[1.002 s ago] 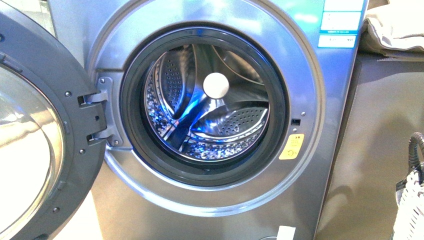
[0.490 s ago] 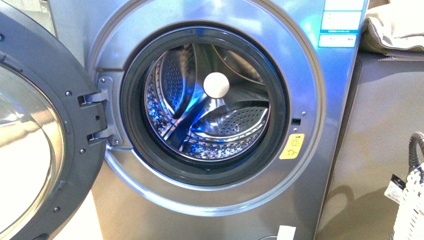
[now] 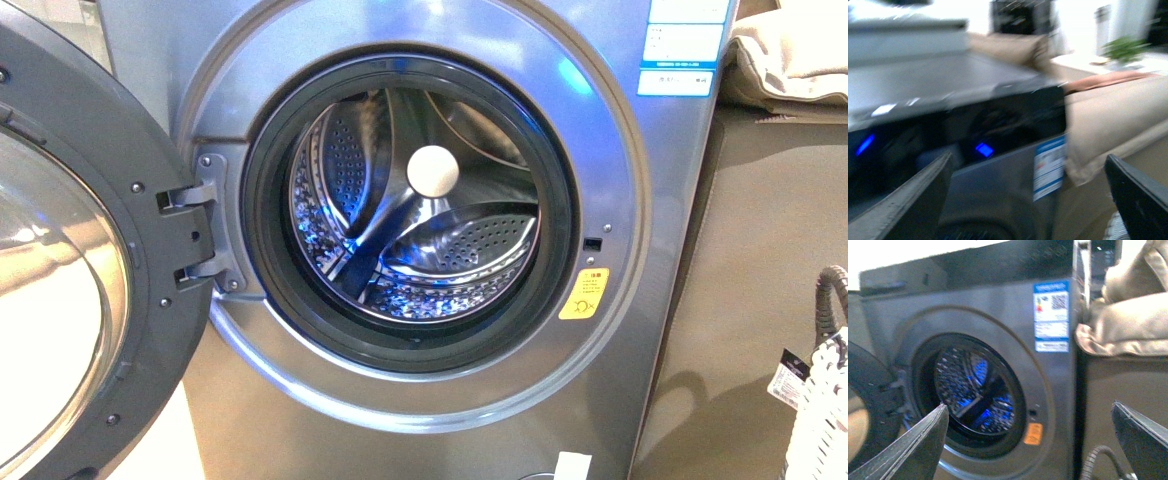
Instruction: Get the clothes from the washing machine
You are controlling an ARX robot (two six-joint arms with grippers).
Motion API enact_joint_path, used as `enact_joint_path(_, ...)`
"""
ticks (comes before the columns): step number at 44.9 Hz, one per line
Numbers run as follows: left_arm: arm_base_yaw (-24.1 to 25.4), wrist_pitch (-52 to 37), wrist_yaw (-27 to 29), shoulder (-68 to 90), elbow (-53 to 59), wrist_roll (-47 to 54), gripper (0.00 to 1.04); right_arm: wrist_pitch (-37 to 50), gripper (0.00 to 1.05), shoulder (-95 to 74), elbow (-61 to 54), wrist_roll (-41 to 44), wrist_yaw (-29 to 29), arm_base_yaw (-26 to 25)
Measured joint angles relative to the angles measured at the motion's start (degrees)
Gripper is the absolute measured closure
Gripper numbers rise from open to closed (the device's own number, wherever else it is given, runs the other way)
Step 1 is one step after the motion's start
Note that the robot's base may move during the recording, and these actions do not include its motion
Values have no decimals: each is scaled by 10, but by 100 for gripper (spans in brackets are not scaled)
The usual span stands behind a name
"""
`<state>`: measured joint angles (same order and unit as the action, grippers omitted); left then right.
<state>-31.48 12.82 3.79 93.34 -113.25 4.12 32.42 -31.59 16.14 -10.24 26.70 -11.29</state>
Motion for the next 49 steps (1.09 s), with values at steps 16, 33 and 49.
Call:
enact_joint_path(16,97,-191,186,-306,516,-35,72,-243,60,93,-28,93,-265,110)
enact_joint_path(33,193,-322,85,-469,862,-40,101,-236,102,160,-97,101,-266,112)
enact_joint_path(49,249,-355,28,-566,998,-42,101,-256,102,213,-126,101,-266,112)
